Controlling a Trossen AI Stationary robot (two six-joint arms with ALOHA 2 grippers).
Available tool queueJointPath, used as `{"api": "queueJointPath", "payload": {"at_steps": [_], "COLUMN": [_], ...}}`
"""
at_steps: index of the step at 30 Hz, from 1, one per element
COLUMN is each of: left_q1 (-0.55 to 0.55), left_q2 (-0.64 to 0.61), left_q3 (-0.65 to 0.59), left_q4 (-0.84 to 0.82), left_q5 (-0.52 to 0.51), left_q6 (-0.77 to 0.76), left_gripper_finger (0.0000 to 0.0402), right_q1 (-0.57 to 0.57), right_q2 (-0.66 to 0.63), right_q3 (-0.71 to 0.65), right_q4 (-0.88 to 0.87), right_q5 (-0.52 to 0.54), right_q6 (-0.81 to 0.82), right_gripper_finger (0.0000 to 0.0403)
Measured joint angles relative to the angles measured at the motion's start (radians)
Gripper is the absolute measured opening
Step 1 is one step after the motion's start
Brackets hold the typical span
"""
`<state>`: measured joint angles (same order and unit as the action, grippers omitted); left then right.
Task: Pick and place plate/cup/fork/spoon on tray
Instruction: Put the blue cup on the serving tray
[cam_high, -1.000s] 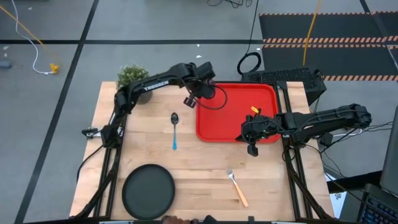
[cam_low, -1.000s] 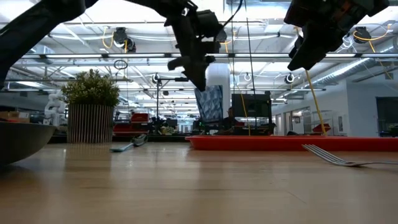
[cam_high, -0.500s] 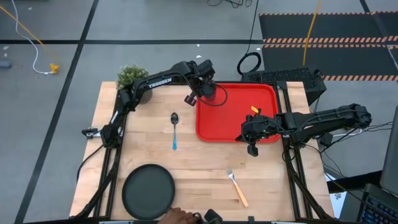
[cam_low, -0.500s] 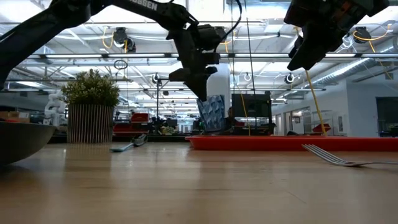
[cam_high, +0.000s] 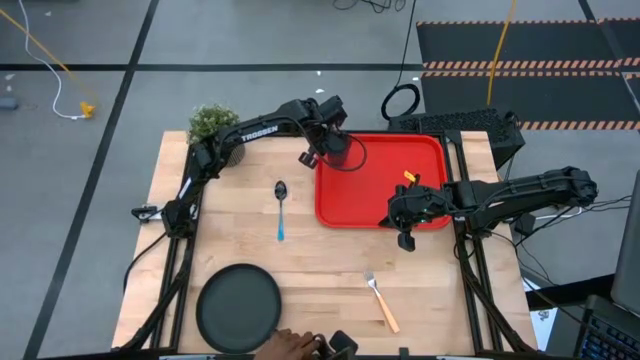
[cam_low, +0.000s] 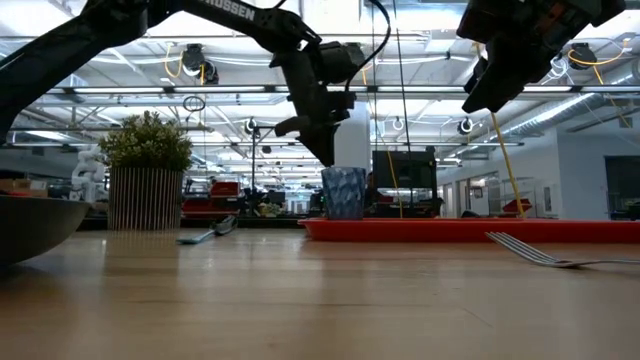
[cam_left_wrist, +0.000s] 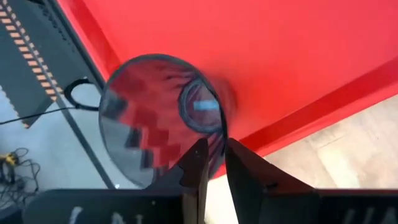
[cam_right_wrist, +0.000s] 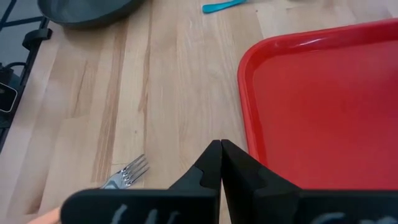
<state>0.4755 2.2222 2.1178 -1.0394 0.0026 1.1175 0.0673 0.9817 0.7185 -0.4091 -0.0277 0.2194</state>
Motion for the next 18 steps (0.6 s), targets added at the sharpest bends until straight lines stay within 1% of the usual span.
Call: {"api": "queueJointPath", "payload": {"at_steps": [8,10,13,15,18], "left_q1": [0.001,0.001,-0.004,-0.011,-0.03], "left_q2": [0.0,0.0,-0.003,-0.02,-0.073], "left_q3": [0.0,0.0,0.0,-0.001,-0.001], "left_q4": [0.0,0.0,-0.012,-0.056,-0.12], "left_q5": [-0.014,-0.055,-0.151,-0.198,-0.21], "left_q6": [-0.032,-0.062,-0.144,-0.225,-0.392], "left_gripper_finger": [0.0062,0.0062,0.0062,0.0062,0.0062], "right_q1": [0.0,0.0,0.0,0.0,0.0], "right_q2": [0.0,0.0,0.0,0.0,0.0], "right_q3": [0.0,0.0,0.0,-0.003,-0.054], "right_q4": [-0.001,-0.001,0.002,0.031,0.187], "right_q5": [0.0,0.0,0.014,0.087,0.271], "right_q6": [-0.014,-0.014,-0.015,-0.014,-0.004], "right_gripper_finger": [0.0,0.0,0.0,0.0,0.0]}}
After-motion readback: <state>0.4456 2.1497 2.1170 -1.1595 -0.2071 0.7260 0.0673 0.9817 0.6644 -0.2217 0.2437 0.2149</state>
